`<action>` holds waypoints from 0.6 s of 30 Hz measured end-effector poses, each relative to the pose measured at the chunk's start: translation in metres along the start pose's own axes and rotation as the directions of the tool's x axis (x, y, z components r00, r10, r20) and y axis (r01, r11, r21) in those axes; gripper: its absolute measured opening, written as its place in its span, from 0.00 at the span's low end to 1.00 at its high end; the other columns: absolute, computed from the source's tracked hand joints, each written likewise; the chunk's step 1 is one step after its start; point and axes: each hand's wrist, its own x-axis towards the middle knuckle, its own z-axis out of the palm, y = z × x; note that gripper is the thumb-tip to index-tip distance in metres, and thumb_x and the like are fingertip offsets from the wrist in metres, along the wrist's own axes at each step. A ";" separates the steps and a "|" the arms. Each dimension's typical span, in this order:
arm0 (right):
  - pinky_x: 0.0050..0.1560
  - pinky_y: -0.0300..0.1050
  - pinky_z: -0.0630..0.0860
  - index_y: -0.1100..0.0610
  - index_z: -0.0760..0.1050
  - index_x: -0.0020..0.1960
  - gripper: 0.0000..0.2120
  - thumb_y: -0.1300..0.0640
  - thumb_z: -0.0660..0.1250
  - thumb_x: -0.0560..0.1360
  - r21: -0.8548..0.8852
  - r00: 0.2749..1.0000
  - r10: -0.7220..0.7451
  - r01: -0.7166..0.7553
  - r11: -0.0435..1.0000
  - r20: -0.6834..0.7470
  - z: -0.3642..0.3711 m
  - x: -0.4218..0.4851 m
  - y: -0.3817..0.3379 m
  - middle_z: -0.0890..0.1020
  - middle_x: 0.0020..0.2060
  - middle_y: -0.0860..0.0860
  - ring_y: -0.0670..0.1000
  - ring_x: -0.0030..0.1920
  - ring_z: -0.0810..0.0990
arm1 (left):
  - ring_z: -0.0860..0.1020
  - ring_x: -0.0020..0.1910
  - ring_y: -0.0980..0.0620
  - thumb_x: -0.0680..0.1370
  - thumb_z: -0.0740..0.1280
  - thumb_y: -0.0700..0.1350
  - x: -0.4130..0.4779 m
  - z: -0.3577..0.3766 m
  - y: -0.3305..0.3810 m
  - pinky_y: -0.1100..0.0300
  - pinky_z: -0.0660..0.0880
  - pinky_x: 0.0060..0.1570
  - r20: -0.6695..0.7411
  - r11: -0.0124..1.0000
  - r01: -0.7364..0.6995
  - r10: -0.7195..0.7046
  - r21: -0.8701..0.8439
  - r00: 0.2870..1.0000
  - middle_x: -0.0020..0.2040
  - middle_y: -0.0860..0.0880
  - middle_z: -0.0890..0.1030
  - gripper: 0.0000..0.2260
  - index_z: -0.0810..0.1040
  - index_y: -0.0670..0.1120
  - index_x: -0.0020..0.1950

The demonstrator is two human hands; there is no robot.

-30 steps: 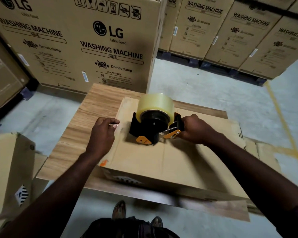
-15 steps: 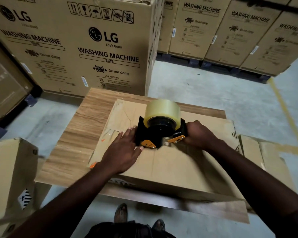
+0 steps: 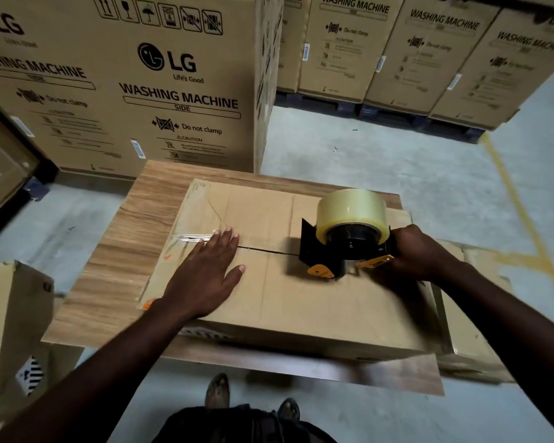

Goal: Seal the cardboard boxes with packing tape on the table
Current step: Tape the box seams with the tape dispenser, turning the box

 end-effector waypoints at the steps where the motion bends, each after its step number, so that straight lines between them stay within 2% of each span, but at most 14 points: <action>1: 0.35 0.47 0.74 0.42 0.64 0.32 0.16 0.32 0.64 0.65 0.006 1.000 -0.004 0.004 1.000 -0.004 0.002 -0.001 0.001 0.83 0.35 0.55 0.57 0.37 0.82 | 0.46 0.81 0.51 0.77 0.38 0.65 0.000 0.000 0.006 0.53 0.46 0.79 0.000 1.000 0.026 -0.026 0.001 1.000 0.83 0.50 0.48 0.37 0.49 0.49 0.83; 3: 0.35 0.46 0.71 0.43 0.66 0.34 0.17 0.41 0.73 0.69 -0.006 1.000 0.002 -0.002 1.000 0.002 0.005 0.000 0.000 0.83 0.36 0.56 0.57 0.38 0.81 | 0.46 0.82 0.46 0.76 0.36 0.64 0.003 0.002 0.024 0.51 0.46 0.78 -0.003 0.993 0.115 -0.115 0.012 0.993 0.83 0.45 0.48 0.39 0.49 0.45 0.83; 5: 0.34 0.45 0.68 0.44 0.66 0.34 0.18 0.46 0.75 0.71 -0.013 1.000 0.015 -0.015 1.000 -0.001 0.007 0.002 0.002 0.83 0.36 0.56 0.57 0.38 0.81 | 0.45 0.81 0.42 0.79 0.40 0.63 0.008 0.006 0.047 0.51 0.44 0.78 0.002 0.984 0.176 -0.176 0.015 0.984 0.82 0.40 0.46 0.37 0.47 0.40 0.82; 7: 0.33 0.44 0.67 0.44 0.66 0.34 0.17 0.47 0.75 0.72 0.004 0.999 0.032 -0.032 0.999 0.004 0.009 0.004 0.005 0.82 0.36 0.55 0.57 0.38 0.80 | 0.43 0.81 0.41 0.83 0.45 0.60 0.015 0.011 0.074 0.50 0.44 0.79 0.016 0.994 0.107 -0.107 0.000 0.994 0.82 0.40 0.44 0.33 0.46 0.41 0.82; 9: 0.33 0.45 0.68 0.46 0.69 0.36 0.15 0.46 0.74 0.72 0.002 1.000 0.026 -0.026 1.000 0.006 0.009 0.003 0.005 0.82 0.36 0.55 0.57 0.39 0.81 | 0.44 0.81 0.43 0.82 0.45 0.59 0.020 0.015 0.099 0.50 0.44 0.79 0.033 0.999 -0.038 0.038 -0.013 0.999 0.83 0.44 0.45 0.32 0.49 0.45 0.83; 11: 0.35 0.44 0.67 0.49 0.71 0.38 0.13 0.47 0.74 0.73 -0.012 1.000 -0.008 0.008 1.000 -0.010 0.007 0.002 0.003 0.83 0.38 0.56 0.58 0.41 0.81 | 0.44 0.81 0.45 0.82 0.44 0.60 0.022 0.018 0.111 0.51 0.44 0.79 0.058 0.993 -0.115 0.116 -0.016 0.992 0.83 0.46 0.45 0.31 0.51 0.48 0.83; 15: 0.35 0.44 0.64 0.50 0.70 0.39 0.14 0.49 0.75 0.74 -0.002 0.999 -0.035 0.035 0.999 -0.032 0.003 -0.004 0.000 0.84 0.40 0.60 0.61 0.42 0.81 | 0.45 0.82 0.46 0.81 0.42 0.62 0.021 0.021 0.110 0.52 0.46 0.79 0.041 0.992 -0.123 0.123 -0.005 0.992 0.83 0.48 0.45 0.32 0.46 0.51 0.83; 18: 0.29 0.41 0.61 0.50 0.69 0.38 0.15 0.50 0.75 0.74 -0.021 0.997 -0.062 0.061 0.998 -0.052 -0.002 -0.010 0.006 0.83 0.37 0.57 0.56 0.36 0.75 | 0.45 0.82 0.48 0.81 0.44 0.63 0.022 0.022 0.109 0.53 0.45 0.79 0.040 0.995 -0.089 0.090 -0.038 0.995 0.83 0.48 0.45 0.34 0.44 0.49 0.83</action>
